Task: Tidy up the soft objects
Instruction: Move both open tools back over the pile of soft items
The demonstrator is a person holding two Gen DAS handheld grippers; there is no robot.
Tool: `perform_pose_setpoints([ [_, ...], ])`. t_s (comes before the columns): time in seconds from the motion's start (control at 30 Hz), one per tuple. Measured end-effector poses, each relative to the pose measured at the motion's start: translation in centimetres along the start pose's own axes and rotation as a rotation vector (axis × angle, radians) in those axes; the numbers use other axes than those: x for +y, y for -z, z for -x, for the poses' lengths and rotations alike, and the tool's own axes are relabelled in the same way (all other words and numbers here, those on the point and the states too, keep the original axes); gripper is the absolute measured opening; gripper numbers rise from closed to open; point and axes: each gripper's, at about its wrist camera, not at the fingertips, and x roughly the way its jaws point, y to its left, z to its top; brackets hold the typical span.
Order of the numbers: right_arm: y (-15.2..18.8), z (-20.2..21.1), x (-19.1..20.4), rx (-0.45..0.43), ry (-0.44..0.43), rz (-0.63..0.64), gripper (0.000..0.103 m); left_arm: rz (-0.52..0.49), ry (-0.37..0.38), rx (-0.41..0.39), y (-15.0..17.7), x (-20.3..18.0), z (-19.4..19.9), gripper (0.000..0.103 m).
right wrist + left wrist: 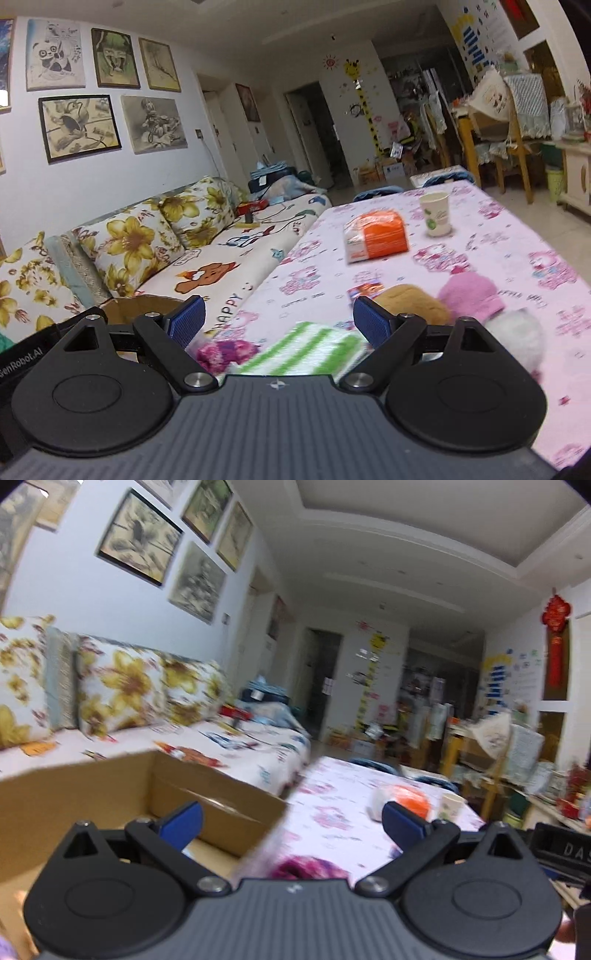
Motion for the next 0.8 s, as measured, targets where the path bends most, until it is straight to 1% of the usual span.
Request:
perform_pose_setpoints([
  [0.1, -0.5, 0.6, -0.3, -0.034, 0.033, 0.004, 0.103, -0.042, 0.017, -0.004, 0.3, -0.9, -0.2, 0.102],
  [0.2, -0.6, 1.6, -0.8, -0.041, 0.072, 0.024, 0.103, -0.088, 0.033, -0.002, 0.5, -1.8, -0.3, 0.102],
  [0.27, -0.8, 1.9, -1.0, -0.065, 0.083, 0.025, 0.103, -0.124, 0.042, 0.004, 0.8, -2.4, -0.4, 0.102],
  [0.33, -0.8, 1.7, -1.0, -0.083, 0.113, 0.033, 0.103, -0.145, 0.051, 0.01, 0.9, -2.9, -0.5, 0.102],
  [0.43, -0.9, 1.9, -1.7, -0.064, 0.156, 0.044, 0.103, -0.166, 0.07, 0.034, 1.1, -3.4, -0.8, 0.102],
  [0.53, -1.3, 1.7, -2.8, -0.057, 0.172, 0.004, 0.103, -0.187, 0.08, 0.045, 1.3, -3.9, -1.0, 0.102],
  [0.7, -2.2, 1.8, -4.5, -0.046, 0.225, -0.051, 0.103, -0.216, 0.112, 0.054, 1.7, -4.7, -1.0, 0.102],
  [0.8, -2.4, 2.0, -5.6, -0.054, 0.244, -0.076, 0.103, -0.237, 0.129, 0.065, 2.3, -5.9, -0.8, 0.102],
])
